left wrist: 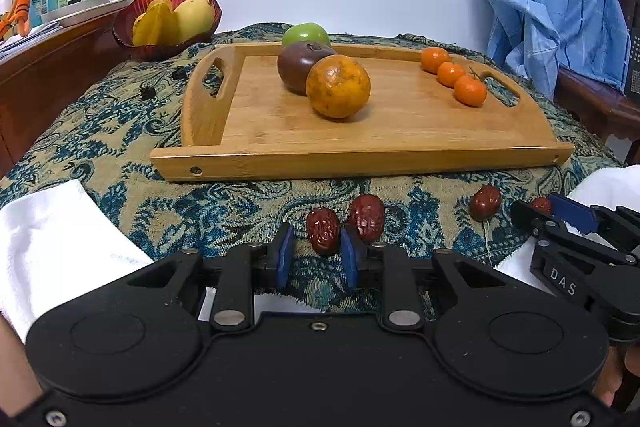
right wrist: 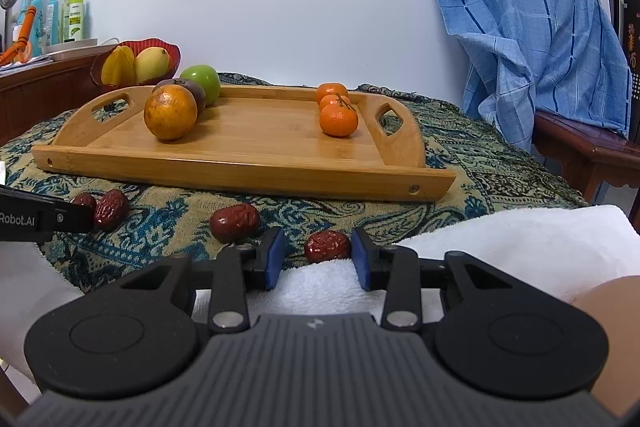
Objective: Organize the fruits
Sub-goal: 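Grasp a red date with left gripper while right gripper grasps another date, then carry both red dates over the tray with both grippers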
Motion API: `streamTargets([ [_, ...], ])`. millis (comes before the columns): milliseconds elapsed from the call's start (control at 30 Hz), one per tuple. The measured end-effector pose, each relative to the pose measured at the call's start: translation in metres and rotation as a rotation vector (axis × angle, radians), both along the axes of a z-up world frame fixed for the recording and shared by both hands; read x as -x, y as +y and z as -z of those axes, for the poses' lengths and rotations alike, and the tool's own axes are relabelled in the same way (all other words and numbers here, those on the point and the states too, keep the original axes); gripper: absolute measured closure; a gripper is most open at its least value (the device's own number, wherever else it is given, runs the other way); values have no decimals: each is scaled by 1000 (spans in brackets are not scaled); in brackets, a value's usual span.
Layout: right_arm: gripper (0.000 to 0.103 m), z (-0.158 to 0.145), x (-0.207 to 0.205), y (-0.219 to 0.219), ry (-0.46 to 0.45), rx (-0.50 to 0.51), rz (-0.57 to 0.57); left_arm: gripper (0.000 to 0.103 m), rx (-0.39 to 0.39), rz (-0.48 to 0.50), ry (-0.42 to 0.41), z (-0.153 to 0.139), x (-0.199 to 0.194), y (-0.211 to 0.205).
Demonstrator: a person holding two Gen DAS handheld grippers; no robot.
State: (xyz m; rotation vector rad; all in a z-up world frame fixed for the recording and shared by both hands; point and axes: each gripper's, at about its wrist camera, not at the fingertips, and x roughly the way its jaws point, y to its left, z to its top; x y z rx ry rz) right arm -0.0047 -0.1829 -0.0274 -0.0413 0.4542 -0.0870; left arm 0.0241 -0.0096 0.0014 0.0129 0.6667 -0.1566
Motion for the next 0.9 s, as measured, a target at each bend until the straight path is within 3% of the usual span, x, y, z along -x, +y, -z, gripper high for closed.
streamTargets([
  [100, 74, 0, -1, -2, 0, -13, 4, 79, -6, 3, -8, 1, -2, -2],
  [167, 75, -1, -1, -3, -4, -21, 4, 85, 2, 3, -12, 1, -2, -2],
  [700, 74, -17, -2, -3, -99, -31, -65, 86, 24, 24, -94, -34, 2, -10],
  [900, 74, -31, -20, -24, -123, -89, -50, 86, 32, 32, -102, -45, -11, -21],
])
